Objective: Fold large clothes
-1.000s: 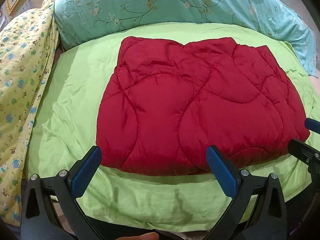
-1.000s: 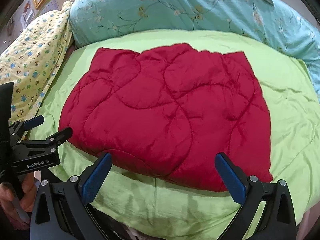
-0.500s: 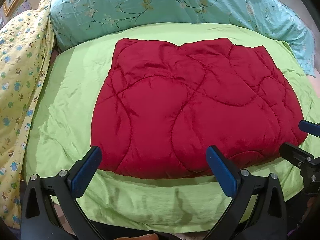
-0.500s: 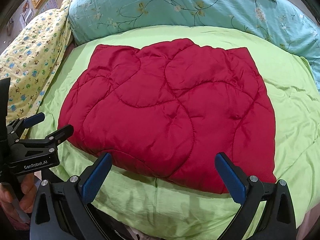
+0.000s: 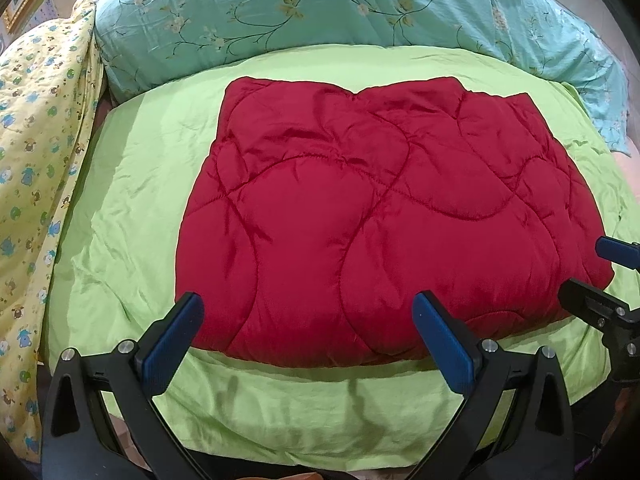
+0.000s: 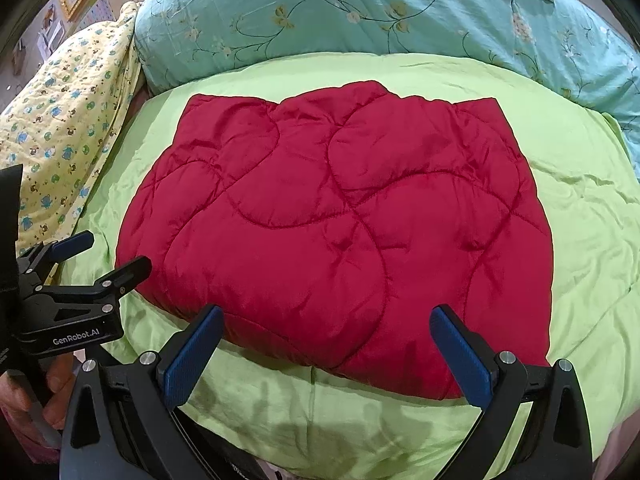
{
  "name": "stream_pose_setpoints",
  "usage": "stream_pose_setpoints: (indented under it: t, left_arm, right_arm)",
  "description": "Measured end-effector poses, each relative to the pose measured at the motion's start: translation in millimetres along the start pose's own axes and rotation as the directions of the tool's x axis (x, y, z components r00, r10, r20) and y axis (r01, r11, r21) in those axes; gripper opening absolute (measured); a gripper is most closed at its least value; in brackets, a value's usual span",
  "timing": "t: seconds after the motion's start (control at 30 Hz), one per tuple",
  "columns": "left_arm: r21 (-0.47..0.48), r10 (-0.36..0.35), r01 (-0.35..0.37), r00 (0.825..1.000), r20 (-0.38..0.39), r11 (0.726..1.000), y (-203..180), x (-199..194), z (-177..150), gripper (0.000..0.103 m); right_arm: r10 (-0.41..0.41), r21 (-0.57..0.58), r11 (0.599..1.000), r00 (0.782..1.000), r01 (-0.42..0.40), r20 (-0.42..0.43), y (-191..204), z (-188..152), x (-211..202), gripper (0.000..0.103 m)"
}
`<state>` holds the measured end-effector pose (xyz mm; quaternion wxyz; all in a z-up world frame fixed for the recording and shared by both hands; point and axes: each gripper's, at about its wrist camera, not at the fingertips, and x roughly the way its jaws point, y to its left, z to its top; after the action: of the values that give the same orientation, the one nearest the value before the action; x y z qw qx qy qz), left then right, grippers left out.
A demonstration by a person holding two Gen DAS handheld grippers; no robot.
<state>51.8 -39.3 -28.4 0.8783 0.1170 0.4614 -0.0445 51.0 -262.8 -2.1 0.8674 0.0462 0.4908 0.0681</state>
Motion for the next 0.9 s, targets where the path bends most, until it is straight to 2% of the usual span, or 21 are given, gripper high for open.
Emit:
stream_pose_setpoints:
  t: [0.9]
  left_arm:
    - [0.009,-0.017,0.017,1.0,-0.01,1.0,-1.9,7.0,5.7,0.103]
  right_arm:
    - [0.014,0.004,1.0,1.0,-0.014,-0.004,-0.3,7.1,1.8,0.103]
